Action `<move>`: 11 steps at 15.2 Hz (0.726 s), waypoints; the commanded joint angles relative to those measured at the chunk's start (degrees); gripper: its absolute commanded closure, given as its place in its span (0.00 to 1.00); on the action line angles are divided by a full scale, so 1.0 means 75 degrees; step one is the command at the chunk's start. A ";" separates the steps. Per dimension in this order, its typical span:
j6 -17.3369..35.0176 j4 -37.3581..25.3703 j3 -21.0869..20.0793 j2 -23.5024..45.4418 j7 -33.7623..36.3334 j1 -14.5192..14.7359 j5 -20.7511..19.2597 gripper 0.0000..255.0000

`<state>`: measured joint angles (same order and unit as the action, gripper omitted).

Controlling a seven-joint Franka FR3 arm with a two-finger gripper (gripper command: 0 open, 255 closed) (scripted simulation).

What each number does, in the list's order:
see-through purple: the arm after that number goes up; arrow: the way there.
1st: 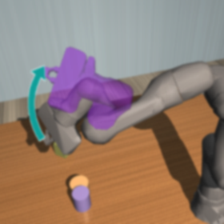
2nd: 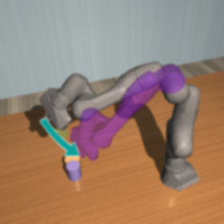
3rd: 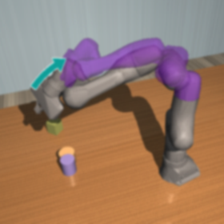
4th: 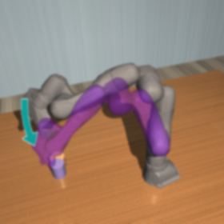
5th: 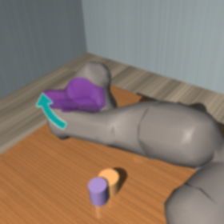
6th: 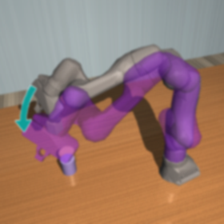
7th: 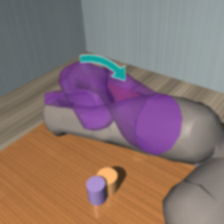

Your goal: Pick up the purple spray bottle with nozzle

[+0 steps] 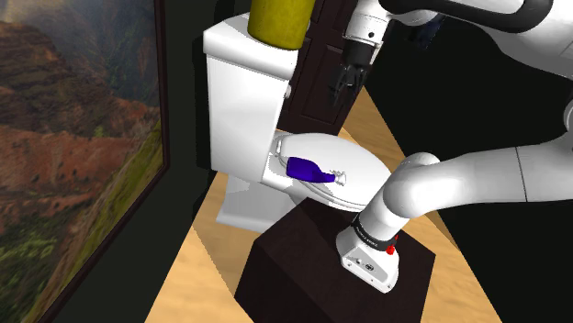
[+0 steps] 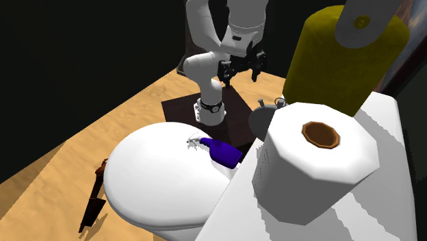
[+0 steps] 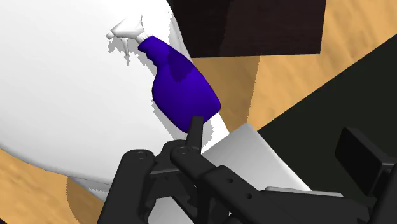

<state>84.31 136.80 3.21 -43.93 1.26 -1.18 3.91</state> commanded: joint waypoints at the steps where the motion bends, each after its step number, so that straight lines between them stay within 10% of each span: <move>1: 0.0000 0.0000 0.0000 0.0000 0.0000 0.0000 0.0000 0.00; 11: 0.2339 0.2182 0.0107 -0.0023 0.1806 -0.1424 -0.0562 0.00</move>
<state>99.69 151.35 4.07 -44.19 13.13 -10.79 0.03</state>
